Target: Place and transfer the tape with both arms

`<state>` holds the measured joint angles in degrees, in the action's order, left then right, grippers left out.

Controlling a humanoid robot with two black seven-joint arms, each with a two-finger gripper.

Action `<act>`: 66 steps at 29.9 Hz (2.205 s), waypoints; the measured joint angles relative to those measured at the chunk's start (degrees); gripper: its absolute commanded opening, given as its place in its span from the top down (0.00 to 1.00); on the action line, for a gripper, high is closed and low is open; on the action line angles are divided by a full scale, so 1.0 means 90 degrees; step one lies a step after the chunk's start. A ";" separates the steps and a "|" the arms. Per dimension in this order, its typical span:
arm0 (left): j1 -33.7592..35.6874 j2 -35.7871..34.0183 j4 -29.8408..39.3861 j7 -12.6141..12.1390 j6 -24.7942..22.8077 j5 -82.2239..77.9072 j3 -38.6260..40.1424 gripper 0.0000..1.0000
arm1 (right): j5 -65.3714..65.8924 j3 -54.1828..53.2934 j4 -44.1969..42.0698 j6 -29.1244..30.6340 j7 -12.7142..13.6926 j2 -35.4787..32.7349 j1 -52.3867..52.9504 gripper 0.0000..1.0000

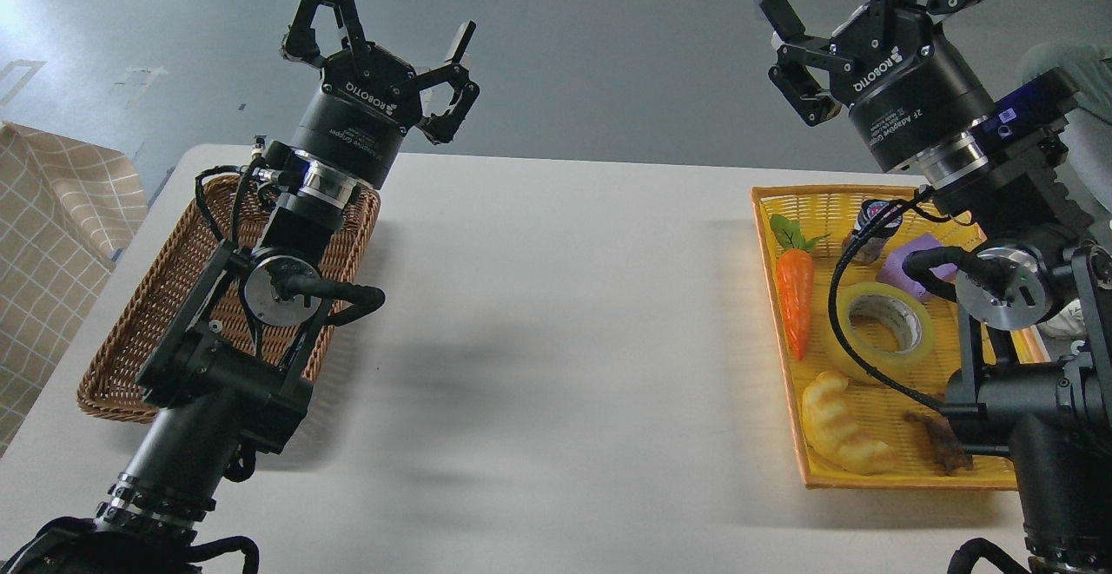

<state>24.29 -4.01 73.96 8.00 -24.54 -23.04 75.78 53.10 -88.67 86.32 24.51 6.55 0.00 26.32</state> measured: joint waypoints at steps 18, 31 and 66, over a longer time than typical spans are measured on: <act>-0.0081 0.0006 0.0000 -0.0004 0.0008 -0.0013 -0.0003 0.02 | -0.0019 -0.0129 -0.0001 0.0039 -0.0218 0.0000 -0.0170 0.00; -0.0044 0.0017 0.0090 -0.0010 0.0119 -0.0027 -0.0060 0.02 | -0.0493 -0.0484 -0.0390 0.0386 -0.0366 0.0000 -0.0148 0.00; -0.0051 0.0015 0.0199 0.0000 0.0051 -0.0028 -0.0060 0.02 | -0.0516 -0.0450 -0.0354 0.0389 -0.0321 0.0000 -0.0114 0.00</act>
<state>23.83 -3.88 75.75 8.00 -24.09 -23.29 75.24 48.45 -92.72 83.14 28.01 3.66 0.00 25.30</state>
